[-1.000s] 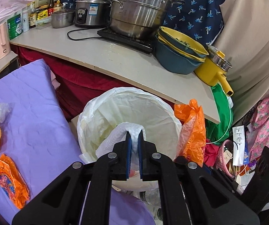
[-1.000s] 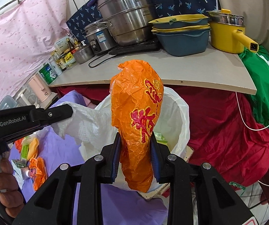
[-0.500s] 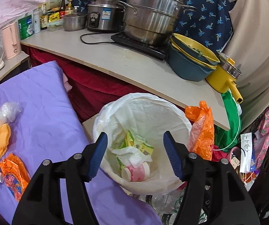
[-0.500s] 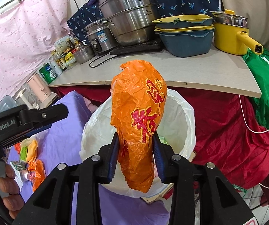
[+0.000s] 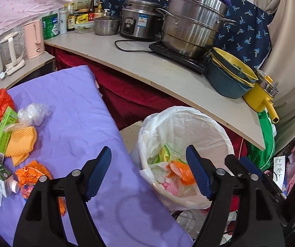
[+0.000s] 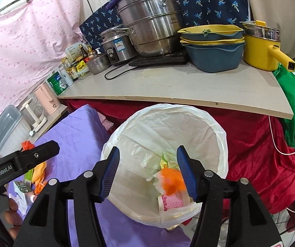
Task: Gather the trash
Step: 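Move both tools back over the remaining trash on the table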
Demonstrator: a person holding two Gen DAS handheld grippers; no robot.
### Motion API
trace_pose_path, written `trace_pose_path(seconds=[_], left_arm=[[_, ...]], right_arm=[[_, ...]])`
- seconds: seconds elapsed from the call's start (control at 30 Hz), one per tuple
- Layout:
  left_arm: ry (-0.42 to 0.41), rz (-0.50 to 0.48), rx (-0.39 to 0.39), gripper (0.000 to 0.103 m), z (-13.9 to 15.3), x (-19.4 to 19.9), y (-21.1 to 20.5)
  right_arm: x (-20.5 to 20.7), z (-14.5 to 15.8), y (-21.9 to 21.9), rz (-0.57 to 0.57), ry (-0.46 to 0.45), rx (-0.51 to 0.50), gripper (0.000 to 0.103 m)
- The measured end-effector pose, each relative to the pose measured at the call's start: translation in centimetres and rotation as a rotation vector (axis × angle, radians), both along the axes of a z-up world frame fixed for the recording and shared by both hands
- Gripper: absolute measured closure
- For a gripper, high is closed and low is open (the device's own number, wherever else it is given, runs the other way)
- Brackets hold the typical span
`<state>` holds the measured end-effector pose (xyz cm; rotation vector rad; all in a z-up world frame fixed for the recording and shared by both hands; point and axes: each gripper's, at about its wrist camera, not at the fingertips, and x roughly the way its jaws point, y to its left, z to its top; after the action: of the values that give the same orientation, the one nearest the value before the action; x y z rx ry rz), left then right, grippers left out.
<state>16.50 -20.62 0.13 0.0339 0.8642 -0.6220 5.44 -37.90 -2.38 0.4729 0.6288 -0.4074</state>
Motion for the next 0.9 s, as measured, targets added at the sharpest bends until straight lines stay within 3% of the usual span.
trace_pose_path(seconds=[0.43, 0.9], left_arm=[[-0.021, 0.092, -0.001, 0.032, 0.8, -0.1, 5.4], [-0.034, 0.257, 0.004, 0.032, 1.2, -0.4, 15.5]], right_arm=[[0.5, 2.5, 4.5, 0.072, -0.031, -0.032, 0.041], [2.9, 3.6, 13.4, 0.248, -0.036, -0.054, 0.041]])
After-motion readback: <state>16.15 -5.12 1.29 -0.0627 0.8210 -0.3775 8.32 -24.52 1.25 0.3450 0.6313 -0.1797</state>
